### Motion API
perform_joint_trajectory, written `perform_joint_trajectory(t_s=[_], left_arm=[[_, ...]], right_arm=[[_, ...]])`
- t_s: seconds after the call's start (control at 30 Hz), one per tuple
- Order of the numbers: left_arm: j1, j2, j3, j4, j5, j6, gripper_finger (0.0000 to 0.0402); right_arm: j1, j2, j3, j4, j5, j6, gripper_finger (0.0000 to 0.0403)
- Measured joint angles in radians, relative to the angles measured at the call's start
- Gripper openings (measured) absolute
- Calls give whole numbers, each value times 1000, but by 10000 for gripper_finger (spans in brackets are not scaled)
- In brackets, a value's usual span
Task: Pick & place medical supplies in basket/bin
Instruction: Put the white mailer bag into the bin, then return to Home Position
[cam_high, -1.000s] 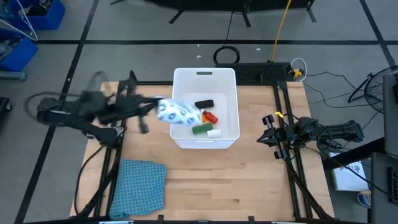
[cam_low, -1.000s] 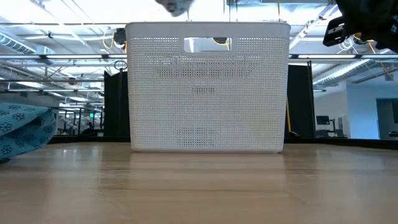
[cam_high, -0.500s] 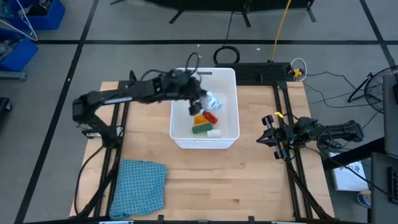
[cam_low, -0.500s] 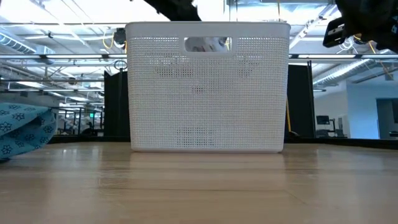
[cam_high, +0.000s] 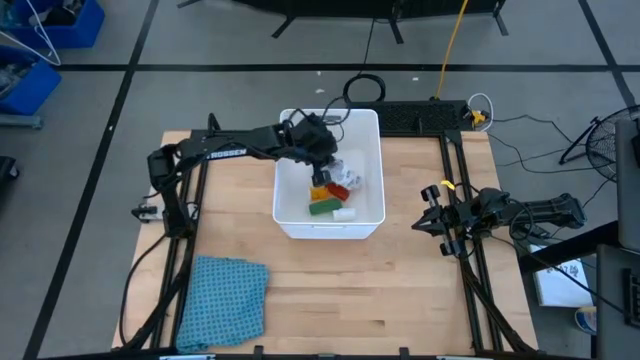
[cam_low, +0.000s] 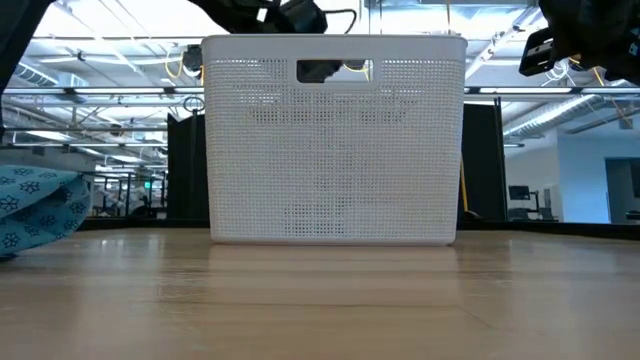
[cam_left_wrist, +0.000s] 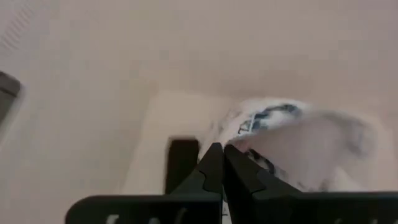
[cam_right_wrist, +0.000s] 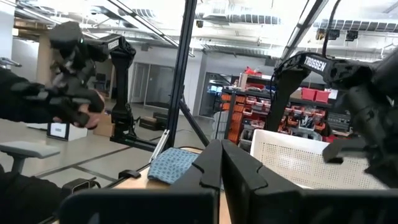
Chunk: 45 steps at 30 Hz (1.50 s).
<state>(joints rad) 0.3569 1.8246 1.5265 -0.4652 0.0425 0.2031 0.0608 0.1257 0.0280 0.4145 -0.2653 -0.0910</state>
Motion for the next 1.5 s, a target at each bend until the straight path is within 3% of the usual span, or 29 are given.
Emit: perform_joint_trajectory(t_s=[0.3, 0.5, 0.77, 0.87, 0.93, 1.1, 1.2, 1.37, 1.5], left_arm=[[1, 35, 0, -75, 37, -12, 8], [-18, -11, 0, -79, 136, 53, 63], [-47, -162, 0, -135, 105, 146, 138], [-70, -242, -1, -253, 105, 217, 131], [-96, -311, -31, -302, 107, 236, 104], [-158, -547, -252, -216, 114, 219, 11], [-166, -731, -457, -48, 140, 221, 11], [-65, -977, -841, 471, 416, 197, 4], [34, -1084, -1022, 619, 413, 49, 3]], right_arm=[[0, 0, 0, 0, 4, 0, 0], [0, 0, 0, -1, 6, 2, 0], [0, 0, 0, -89, 139, 1, 0], [0, -1, 0, -125, 181, -4, 0], [0, -1, -1, -130, 187, -7, 0], [-1, -6, -14, -76, 161, -16, 0], [-1, -5, -14, -84, 160, -20, 0], [-1, -3, -14, -60, 159, -22, 0], [-1, -3, -14, -43, 159, 0, 0]])
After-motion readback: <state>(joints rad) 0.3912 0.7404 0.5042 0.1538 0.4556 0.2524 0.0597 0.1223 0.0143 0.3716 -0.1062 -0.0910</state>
